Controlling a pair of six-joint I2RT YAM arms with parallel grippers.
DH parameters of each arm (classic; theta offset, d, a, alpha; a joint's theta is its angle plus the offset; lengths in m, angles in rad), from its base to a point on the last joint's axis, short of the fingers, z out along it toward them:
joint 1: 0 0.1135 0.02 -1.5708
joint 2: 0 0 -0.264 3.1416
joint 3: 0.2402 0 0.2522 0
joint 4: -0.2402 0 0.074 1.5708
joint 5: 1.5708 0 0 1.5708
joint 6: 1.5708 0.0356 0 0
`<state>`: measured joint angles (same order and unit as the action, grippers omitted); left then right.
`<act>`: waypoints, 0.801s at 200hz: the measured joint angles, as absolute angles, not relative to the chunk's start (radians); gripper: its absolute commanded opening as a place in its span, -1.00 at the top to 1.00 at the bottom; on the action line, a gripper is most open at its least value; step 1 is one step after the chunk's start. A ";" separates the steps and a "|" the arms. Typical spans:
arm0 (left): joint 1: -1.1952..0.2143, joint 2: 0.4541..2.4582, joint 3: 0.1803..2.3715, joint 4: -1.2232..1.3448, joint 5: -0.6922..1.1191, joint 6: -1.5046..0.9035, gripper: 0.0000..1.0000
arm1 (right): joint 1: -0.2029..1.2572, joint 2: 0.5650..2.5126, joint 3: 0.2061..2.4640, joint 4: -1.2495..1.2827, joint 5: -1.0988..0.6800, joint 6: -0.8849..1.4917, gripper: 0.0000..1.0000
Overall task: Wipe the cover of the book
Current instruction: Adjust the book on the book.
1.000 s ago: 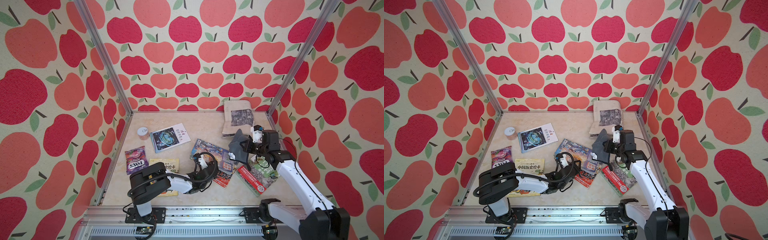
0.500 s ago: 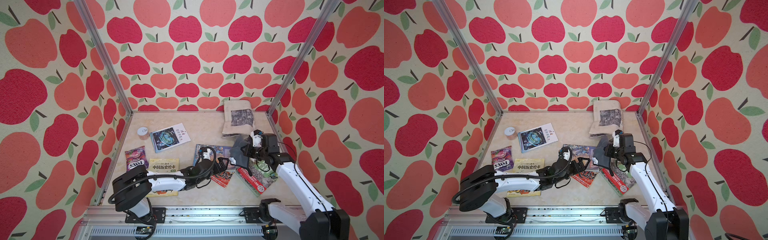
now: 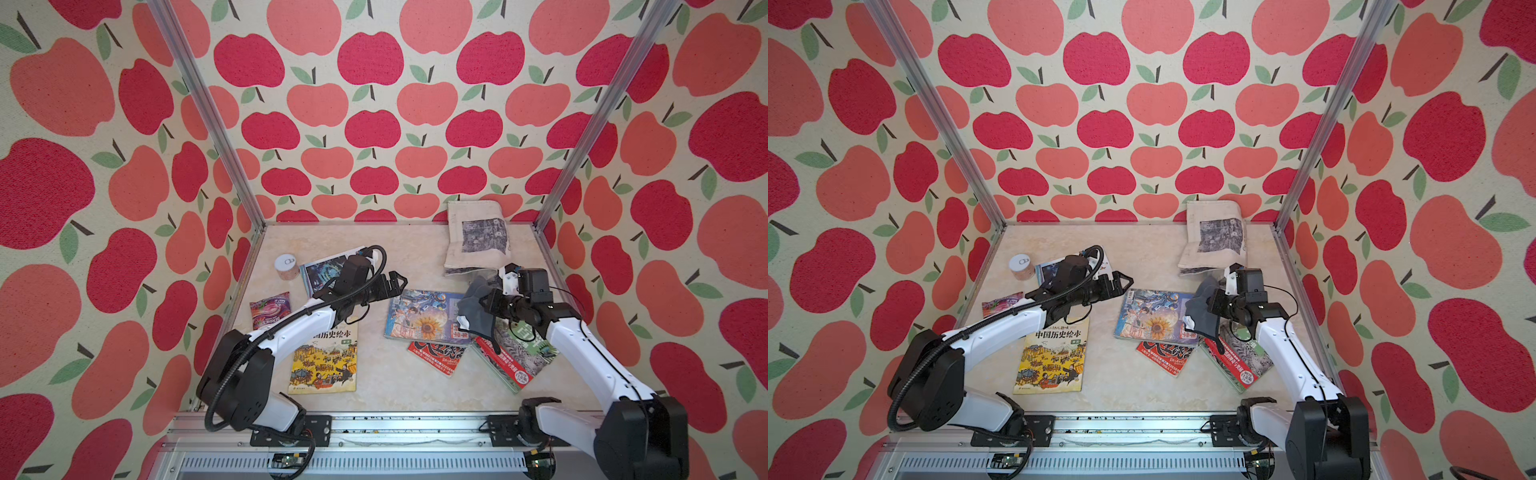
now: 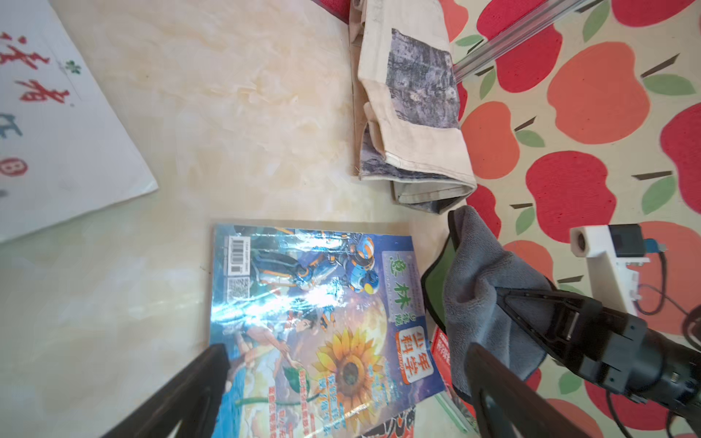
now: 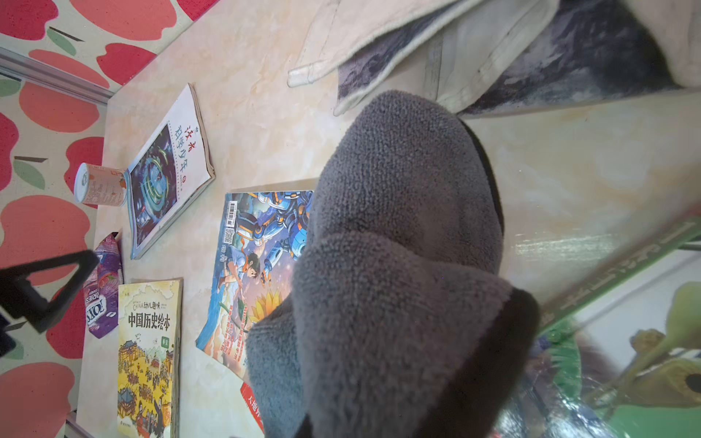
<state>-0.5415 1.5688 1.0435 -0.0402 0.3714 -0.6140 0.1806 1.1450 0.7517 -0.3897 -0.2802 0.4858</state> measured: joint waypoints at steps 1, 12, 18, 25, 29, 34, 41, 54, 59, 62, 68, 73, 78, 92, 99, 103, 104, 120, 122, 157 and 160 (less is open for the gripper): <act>-0.540 1.575 1.052 -0.046 0.376 -0.610 -0.95 | 0.181 1.145 0.751 -0.390 -0.280 0.486 1.00; -0.524 1.702 1.193 -0.132 0.433 -0.513 -0.93 | 0.181 1.144 0.743 -0.385 -0.284 0.494 1.00; -0.520 1.756 1.259 -0.173 0.455 -0.470 -0.94 | 0.181 1.143 0.738 -0.382 -0.289 0.498 1.00; -0.517 1.827 1.344 -0.233 0.481 -0.418 -0.95 | 0.181 1.140 0.731 -0.377 -0.292 0.504 1.00; -0.516 1.867 1.393 -0.265 0.496 -0.393 -0.95 | 0.181 1.137 0.726 -0.374 -0.296 0.506 1.00; -0.514 1.910 1.443 -0.297 0.511 -0.362 -0.95 | 0.181 1.132 0.719 -0.370 -0.300 0.511 1.00; -0.513 1.972 1.510 -0.341 0.533 -0.323 -0.94 | 0.181 1.121 0.704 -0.362 -0.306 0.519 1.00; -0.511 2.071 1.608 -0.413 0.566 -0.268 -0.93 | 0.181 1.099 0.675 -0.355 -0.317 0.529 1.00; -0.510 2.105 1.640 -0.435 0.575 -0.254 -0.93 | 0.181 1.092 0.667 -0.356 -0.318 0.530 1.00; -0.510 2.126 1.662 -0.451 0.581 -0.244 -0.94 | 0.181 1.088 0.662 -0.356 -0.320 0.530 1.00; -0.510 2.166 1.703 -0.482 0.593 -0.229 -0.94 | 0.181 1.081 0.654 -0.356 -0.321 0.530 1.00; -0.510 2.202 1.740 -0.506 0.602 -0.215 -0.94 | 0.182 1.076 0.650 -0.357 -0.321 0.530 1.00; -0.510 2.236 1.776 -0.525 0.609 -0.203 -0.94 | 0.183 1.072 0.646 -0.357 -0.321 0.530 1.00; -0.510 2.312 1.863 -0.578 0.628 -0.181 -0.94 | 0.189 1.067 0.642 -0.357 -0.325 0.531 1.00; -0.510 2.337 1.896 -0.595 0.634 -0.174 -0.95 | 0.199 1.067 0.641 -0.357 -0.327 0.533 1.00; -0.510 2.347 1.909 -0.600 0.638 -0.171 -0.95 | 0.207 1.067 0.641 -0.357 -0.328 0.533 1.00; -0.510 2.351 1.912 -0.602 0.638 -0.170 -0.96 | 0.208 1.067 0.641 -0.357 -0.328 0.533 1.00; -0.510 2.370 1.936 -0.619 0.648 -0.161 -0.97 | 0.265 1.059 0.642 -0.372 -0.311 0.532 1.00; -0.510 2.370 1.938 -0.621 0.648 -0.161 -0.97 | 0.274 1.056 0.642 -0.376 -0.308 0.532 1.00; -0.514 2.386 1.982 -0.636 0.665 -0.155 -0.99 | 0.492 0.947 0.661 -0.500 -0.179 0.518 1.00; -0.515 2.387 1.983 -0.636 0.667 -0.155 -0.99 | 0.504 0.936 0.662 -0.507 -0.172 0.518 1.00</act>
<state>-0.5152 2.3871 1.9835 -0.6365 0.6666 -0.1547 0.5041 0.9363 0.6624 -0.5072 -0.1722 0.5182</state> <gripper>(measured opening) 0.991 0.102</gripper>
